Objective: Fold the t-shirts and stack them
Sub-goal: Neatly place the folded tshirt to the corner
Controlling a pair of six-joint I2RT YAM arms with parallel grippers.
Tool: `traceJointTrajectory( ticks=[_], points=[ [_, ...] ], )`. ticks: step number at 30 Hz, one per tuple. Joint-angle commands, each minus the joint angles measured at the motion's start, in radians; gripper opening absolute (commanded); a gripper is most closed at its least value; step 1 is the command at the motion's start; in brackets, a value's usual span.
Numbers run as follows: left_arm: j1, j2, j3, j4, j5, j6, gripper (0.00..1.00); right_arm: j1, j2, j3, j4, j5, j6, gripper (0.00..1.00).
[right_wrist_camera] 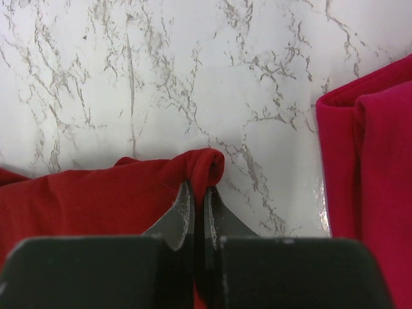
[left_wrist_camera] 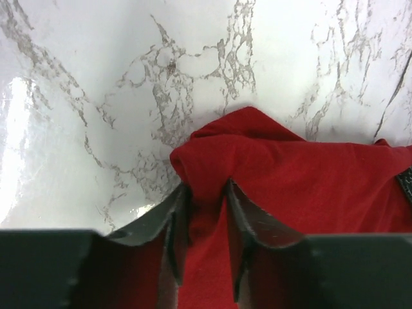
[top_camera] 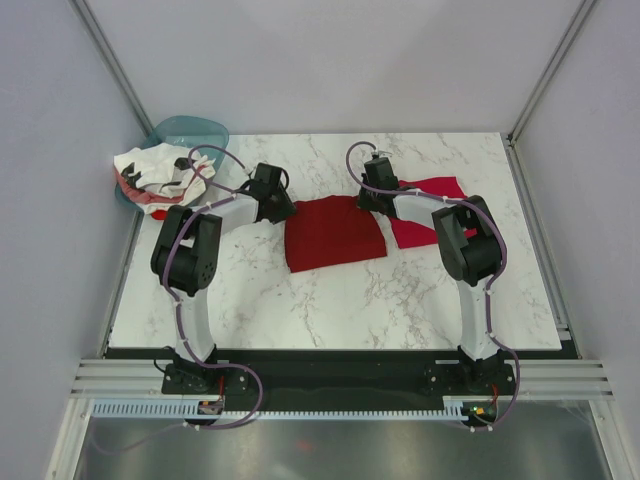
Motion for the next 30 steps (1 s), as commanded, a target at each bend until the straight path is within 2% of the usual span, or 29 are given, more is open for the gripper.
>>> traceJointTrajectory(
  ticks=[1, 3, 5, 6, 11, 19, 25, 30],
  points=[
    [-0.008, 0.054, -0.015, -0.064, 0.012, 0.023, 0.34, 0.002, -0.027, -0.028, -0.053, -0.005, 0.005, 0.00],
    [-0.007, 0.057, 0.006, -0.062, 0.009, 0.039, 0.17, 0.000, -0.038, -0.034, -0.047, -0.022, 0.003, 0.00],
    [-0.004, 0.066, 0.025, -0.061, 0.018, 0.060, 0.05, 0.000, -0.053, -0.047, -0.032, -0.040, 0.002, 0.00],
    [-0.004, 0.066, 0.043, -0.061, 0.024, 0.068, 0.02, 0.002, -0.059, -0.050, -0.027, -0.061, 0.002, 0.00],
    [-0.020, 0.017, 0.005, -0.013, 0.015, 0.085, 0.02, 0.002, -0.124, -0.086, -0.004, -0.100, 0.006, 0.00],
    [-0.103, -0.187, -0.090, 0.017, -0.075, 0.102, 0.02, 0.002, -0.263, -0.158, 0.014, -0.057, 0.003, 0.00],
    [-0.229, -0.273, -0.133, 0.023, -0.160, 0.094, 0.02, -0.004, -0.417, -0.271, 0.048, 0.032, 0.013, 0.00],
    [-0.296, -0.369, -0.178, 0.046, -0.211, 0.086, 0.02, -0.021, -0.610, -0.403, 0.077, 0.136, 0.023, 0.00]
  ],
)
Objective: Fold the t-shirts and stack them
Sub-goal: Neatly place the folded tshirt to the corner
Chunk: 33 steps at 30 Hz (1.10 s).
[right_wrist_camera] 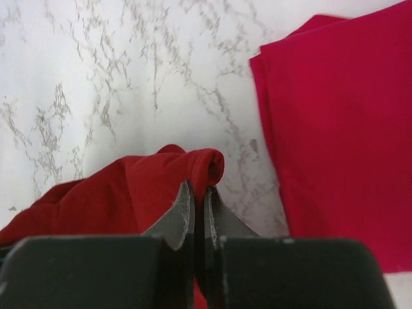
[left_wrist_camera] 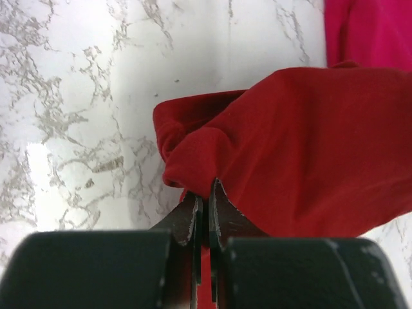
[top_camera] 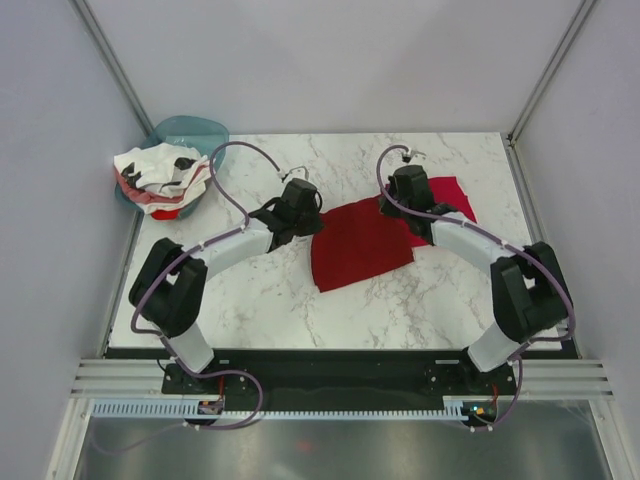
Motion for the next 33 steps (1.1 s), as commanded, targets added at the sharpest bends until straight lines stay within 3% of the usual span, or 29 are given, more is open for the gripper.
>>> traceJointTrajectory(
  ticks=[1, 8, 11, 14, 26, 33],
  points=[
    [-0.032, -0.093, -0.032, 0.045, -0.077, 0.010, 0.02, -0.019, -0.142, -0.056, 0.064, 0.111, 0.023, 0.00],
    [-0.118, -0.198, -0.071, 0.066, -0.133, -0.011, 0.02, -0.091, -0.332, -0.068, -0.063, 0.208, 0.008, 0.00],
    [-0.155, -0.173, -0.054, 0.094, -0.126, -0.048, 0.02, -0.185, -0.343, -0.062, -0.080, 0.129, 0.023, 0.00],
    [-0.198, -0.100, 0.017, 0.117, -0.127, -0.062, 0.02, -0.259, -0.305, -0.016, -0.120, 0.059, 0.034, 0.00],
    [-0.306, 0.238, 0.406, 0.149, -0.152, -0.064, 0.02, -0.555, -0.199, 0.025, -0.143, 0.053, 0.091, 0.00],
    [-0.307, 0.322, 0.479, 0.280, -0.182, 0.019, 0.02, -0.605, -0.093, 0.073, -0.066, 0.030, 0.151, 0.01]
  ],
)
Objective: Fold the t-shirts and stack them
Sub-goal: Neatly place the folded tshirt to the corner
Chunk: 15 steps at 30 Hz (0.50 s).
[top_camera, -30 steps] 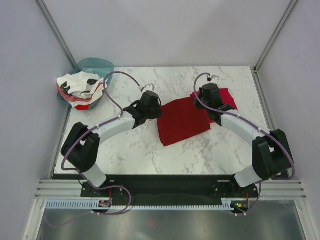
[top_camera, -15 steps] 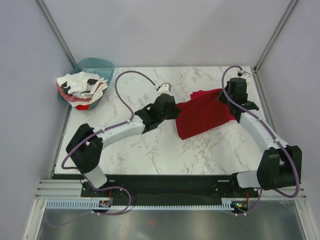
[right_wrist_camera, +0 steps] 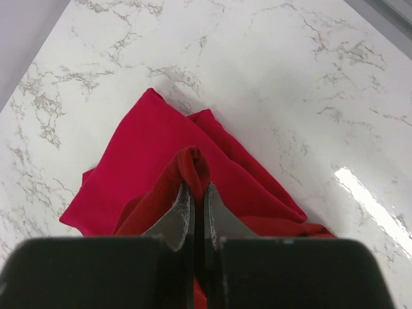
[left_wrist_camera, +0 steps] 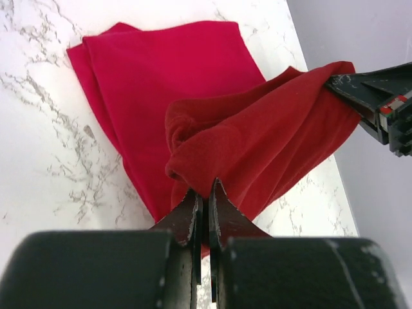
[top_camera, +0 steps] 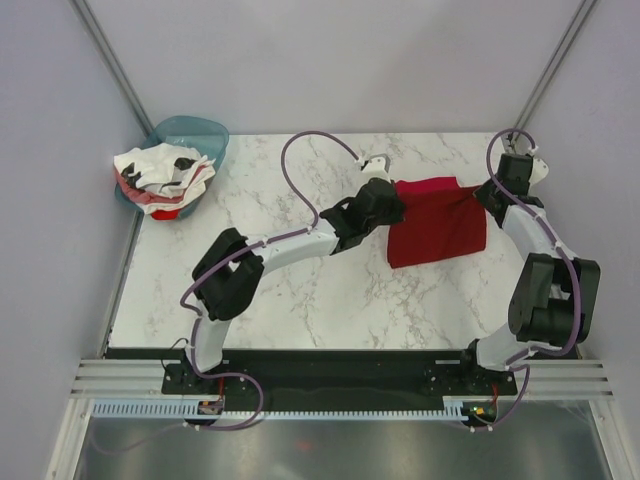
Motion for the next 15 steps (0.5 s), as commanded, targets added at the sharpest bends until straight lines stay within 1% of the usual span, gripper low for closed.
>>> traceJointTrajectory(
  ticks=[1, 8, 12, 15],
  points=[
    [0.009, 0.023, 0.057, 0.088, -0.082, 0.079, 0.02, -0.013, 0.040, 0.101, 0.105, 0.035, 0.037, 0.01],
    [0.009, 0.054, 0.110, 0.120, -0.091, 0.150, 0.02, -0.013, 0.106, 0.188, 0.120, 0.069, 0.045, 0.01],
    [0.019, 0.085, 0.192, 0.059, -0.086, 0.142, 0.02, -0.011, 0.147, 0.232, 0.119, 0.057, 0.058, 0.01],
    [0.035, 0.096, 0.206, 0.046, -0.068, 0.111, 0.02, -0.011, 0.178, 0.252, 0.123, 0.054, 0.063, 0.02]
  ],
)
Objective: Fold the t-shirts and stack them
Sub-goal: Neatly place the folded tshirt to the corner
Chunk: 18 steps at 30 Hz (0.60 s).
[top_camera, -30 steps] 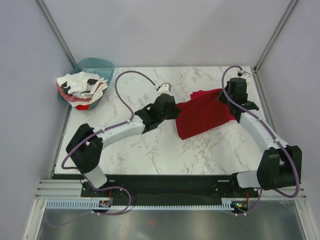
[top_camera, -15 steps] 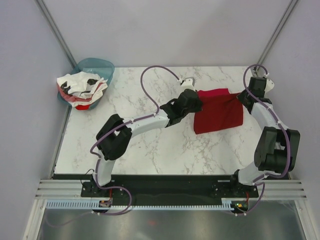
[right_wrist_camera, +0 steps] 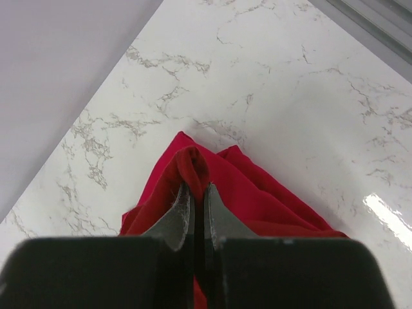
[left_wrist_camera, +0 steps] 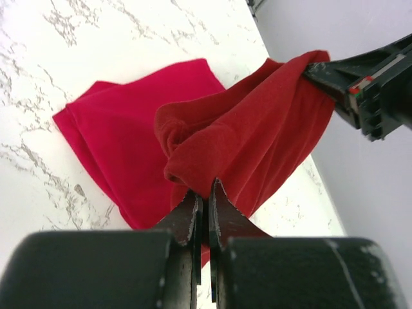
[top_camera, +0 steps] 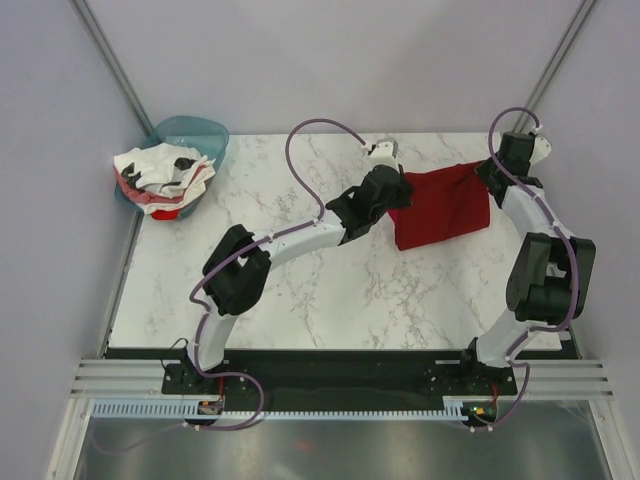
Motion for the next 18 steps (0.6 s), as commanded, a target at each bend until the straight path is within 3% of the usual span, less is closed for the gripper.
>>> traceJointTrajectory(
  ticks=[1, 15, 18],
  points=[
    [0.029, 0.012, 0.058, -0.010, -0.031, 0.011, 0.02, -0.011, 0.035, 0.065, 0.072, 0.052, 0.027, 0.02],
    [0.124, 0.091, 0.087, -0.025, 0.107, -0.124, 0.02, 0.046, 0.139, 0.159, 0.078, 0.059, 0.007, 0.05],
    [0.142, 0.104, 0.087, -0.028, 0.111, -0.144, 0.02, 0.052, 0.178, 0.182, 0.074, 0.071, 0.007, 0.10]
  ],
)
